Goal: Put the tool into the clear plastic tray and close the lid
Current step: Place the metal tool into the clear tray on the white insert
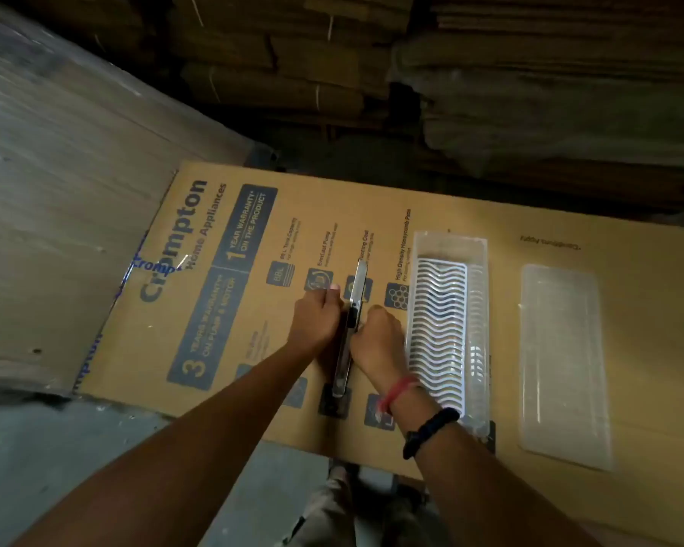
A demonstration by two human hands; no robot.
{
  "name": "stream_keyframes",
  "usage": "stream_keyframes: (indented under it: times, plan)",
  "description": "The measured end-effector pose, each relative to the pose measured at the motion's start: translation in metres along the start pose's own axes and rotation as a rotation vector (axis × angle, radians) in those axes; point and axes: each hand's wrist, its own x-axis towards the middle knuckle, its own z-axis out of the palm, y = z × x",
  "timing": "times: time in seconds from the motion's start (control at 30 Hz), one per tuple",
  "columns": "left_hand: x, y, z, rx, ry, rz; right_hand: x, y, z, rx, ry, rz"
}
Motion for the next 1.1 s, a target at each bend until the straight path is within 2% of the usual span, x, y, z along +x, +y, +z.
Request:
stream_keyframes:
  times: [0.1,0.33,0.53,0.83,1.1]
  plan:
    - [0.005,0.0,0.004,0.031,0.032,0.011,0.007,0.002,0.007,0.048,0.055,0.039]
    - [0.008,-0.004,0.009,0.053,-0.014,0.005,0.011,0.009,0.019,0.267,0.183,0.103]
    - [0.011,-0.005,0.011,-0.08,-0.106,-0.062,0.012,0.009,0.023,0.398,0.236,0.116]
    - [-0.004,0.008,0.001,-0.353,-0.148,-0.155,0.003,0.007,0.022,0.565,0.271,0.129]
    - [-0.01,0.035,0.002,-0.527,-0.049,-0.136,-0.006,-0.004,0.002,0.678,0.269,0.074]
